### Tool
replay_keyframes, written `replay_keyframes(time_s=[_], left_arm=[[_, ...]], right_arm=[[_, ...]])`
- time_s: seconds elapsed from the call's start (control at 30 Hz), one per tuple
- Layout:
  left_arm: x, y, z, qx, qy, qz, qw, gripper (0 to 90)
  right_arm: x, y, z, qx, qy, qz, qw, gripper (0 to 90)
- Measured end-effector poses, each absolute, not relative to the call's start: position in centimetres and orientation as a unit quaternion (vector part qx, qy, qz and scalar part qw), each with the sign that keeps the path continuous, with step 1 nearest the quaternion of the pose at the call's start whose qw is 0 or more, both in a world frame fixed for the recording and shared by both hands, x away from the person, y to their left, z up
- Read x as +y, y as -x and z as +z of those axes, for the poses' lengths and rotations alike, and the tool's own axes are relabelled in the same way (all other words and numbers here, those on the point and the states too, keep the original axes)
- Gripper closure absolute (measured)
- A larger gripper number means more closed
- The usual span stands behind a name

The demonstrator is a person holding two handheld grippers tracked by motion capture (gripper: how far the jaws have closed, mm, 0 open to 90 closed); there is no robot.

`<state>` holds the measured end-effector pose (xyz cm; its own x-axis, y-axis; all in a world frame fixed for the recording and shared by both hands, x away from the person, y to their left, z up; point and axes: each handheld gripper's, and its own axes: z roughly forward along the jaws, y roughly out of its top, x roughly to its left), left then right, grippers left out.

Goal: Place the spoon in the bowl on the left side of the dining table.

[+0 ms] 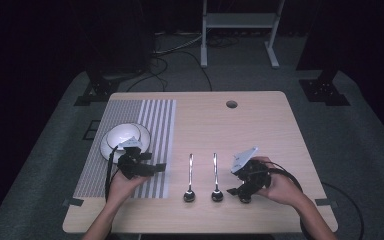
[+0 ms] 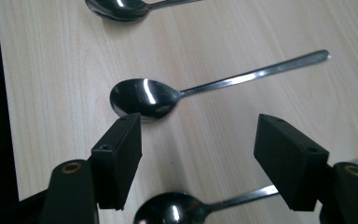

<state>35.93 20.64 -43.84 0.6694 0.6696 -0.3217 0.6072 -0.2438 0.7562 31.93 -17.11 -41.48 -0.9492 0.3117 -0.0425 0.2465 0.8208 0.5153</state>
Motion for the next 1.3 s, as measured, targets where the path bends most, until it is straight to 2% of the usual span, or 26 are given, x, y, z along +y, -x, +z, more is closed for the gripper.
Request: replay_keyframes(time_s=[0.43, 0.7, 0.87, 1.17, 1.3], left_arm=[[21.0, -36.1, -44.1, 0.413, -0.78, 0.028, 0.469, 9.5], [20.4, -36.3, -44.4, 0.413, -0.771, -0.014, 0.485, 9.6], [18.4, -36.7, -44.9, 0.404, -0.778, -0.05, 0.479, 9.7], [12.7, -36.5, -44.7, 0.352, -0.808, -0.086, 0.465, 12.0], [11.3, -37.1, -44.9, 0.351, -0.809, -0.097, 0.461, 12.1]], right_arm=[[-13.0, -32.0, -41.7, 0.969, -0.092, 0.217, 0.069, 35.2], [-11.4, -31.3, -43.1, 0.976, -0.06, 0.18, 0.102, 38.3], [-10.5, -30.2, -44.2, 0.977, -0.039, 0.149, 0.145, 39.5], [-10.2, -29.9, -44.6, 0.974, -0.048, 0.157, 0.156, 40.9], [-10.5, -29.9, -44.7, 0.972, -0.055, 0.168, 0.153, 42.4]])
